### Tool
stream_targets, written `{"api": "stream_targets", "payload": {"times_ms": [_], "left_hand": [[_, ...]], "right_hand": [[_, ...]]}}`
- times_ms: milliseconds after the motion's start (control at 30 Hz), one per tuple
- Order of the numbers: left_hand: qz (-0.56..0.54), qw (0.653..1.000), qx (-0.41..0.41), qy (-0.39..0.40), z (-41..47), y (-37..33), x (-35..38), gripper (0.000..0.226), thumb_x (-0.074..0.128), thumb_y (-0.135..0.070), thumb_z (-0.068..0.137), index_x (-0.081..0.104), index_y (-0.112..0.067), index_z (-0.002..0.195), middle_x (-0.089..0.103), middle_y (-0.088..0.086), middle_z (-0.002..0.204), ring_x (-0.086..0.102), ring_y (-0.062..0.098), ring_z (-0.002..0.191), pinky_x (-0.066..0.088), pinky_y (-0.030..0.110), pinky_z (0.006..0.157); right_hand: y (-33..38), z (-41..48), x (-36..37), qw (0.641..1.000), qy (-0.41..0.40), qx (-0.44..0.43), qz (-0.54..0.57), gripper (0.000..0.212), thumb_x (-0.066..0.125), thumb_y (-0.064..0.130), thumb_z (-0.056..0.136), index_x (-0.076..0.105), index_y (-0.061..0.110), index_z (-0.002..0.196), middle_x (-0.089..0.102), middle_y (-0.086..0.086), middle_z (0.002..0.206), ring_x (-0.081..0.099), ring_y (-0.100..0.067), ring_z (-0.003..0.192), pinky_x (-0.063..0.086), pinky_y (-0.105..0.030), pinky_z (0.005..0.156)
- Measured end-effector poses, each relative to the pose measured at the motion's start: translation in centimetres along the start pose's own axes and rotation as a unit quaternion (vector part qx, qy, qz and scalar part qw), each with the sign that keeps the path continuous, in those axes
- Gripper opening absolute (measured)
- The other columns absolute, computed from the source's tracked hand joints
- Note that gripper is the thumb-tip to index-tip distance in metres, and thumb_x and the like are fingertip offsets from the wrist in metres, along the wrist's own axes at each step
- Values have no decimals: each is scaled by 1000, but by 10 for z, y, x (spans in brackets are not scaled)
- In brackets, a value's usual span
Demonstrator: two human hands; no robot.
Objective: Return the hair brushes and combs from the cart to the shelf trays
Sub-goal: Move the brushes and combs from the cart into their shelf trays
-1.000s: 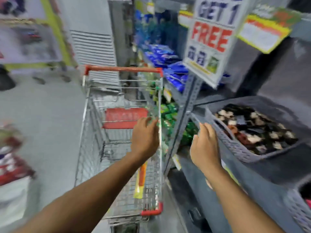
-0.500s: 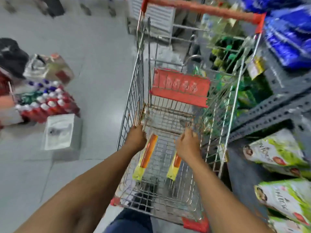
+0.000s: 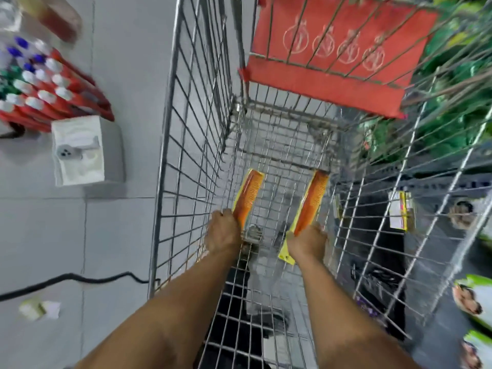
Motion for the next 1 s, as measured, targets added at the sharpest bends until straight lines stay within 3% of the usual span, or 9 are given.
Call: {"api": "stream_targets", "payload": {"times_ms": [167,300,400,533,667,800,900,1000], "left_hand": [[-4,1000,9,15,5,0,6,21,54,-18,88,59,-4,103,63,20,103,60,39,96,49,46,83],[-105,993,9,45,2,-4,3,19,59,-25,87,64,-7,90,69,16,89,62,30,77,50,36,65],[-228,971,25,67,-7,-13,-4,25,55,-32,91,62,-10,100,70,12,88,66,24,72,51,30,55],[-316,944,52,81,-24,-26,-23,27,50,-34,95,55,-12,109,66,14,107,66,30,90,56,48,83],[-398,910,90,75,-51,-33,-48,11,51,-27,96,56,-17,100,68,14,103,66,22,84,56,38,74],[-441,883,130,89,-92,-41,-73,20,53,-29,95,60,-12,104,70,8,93,68,14,75,49,22,58],[-440,877,177,75,-134,-48,-93,18,54,-33,94,59,-15,94,67,2,80,63,12,63,45,24,51],[-444,861,240,69,-183,-60,-113,17,54,-29,94,60,-14,89,66,2,76,62,5,58,44,17,45]], "right_hand": [[1,9,10,998,2,63,22,51,51,10,88,30,4,134,46,-25,131,53,-44,111,46,-45,86],[6,9,3,999,21,26,12,42,51,4,82,42,-1,123,53,-28,125,56,-44,108,48,-42,82],[8,3,-11,995,20,32,93,37,47,8,86,45,2,122,58,-25,123,58,-42,104,46,-38,74],[6,-20,-34,979,26,-2,201,31,46,19,90,49,1,116,61,-22,115,56,-35,90,38,-32,68],[-1,-59,-59,955,41,-46,289,40,46,23,91,46,4,126,51,-7,101,48,-21,86,37,-30,67],[-14,-111,-97,915,53,-97,389,18,47,22,92,55,12,106,60,-7,93,53,-15,74,40,-30,64],[-29,-151,-126,885,63,-134,442,14,50,16,90,62,15,97,67,-14,98,61,-31,91,47,-33,77],[-54,-189,-153,858,61,-164,483,17,52,16,91,67,15,99,71,-10,102,63,-29,101,48,-41,89]]}}
Point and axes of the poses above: each hand's wrist, its own z-axis towards the middle knuckle, its own x-axis out of the palm, y = z × x, the point moved 4 cm from there along z, towards the middle knuckle
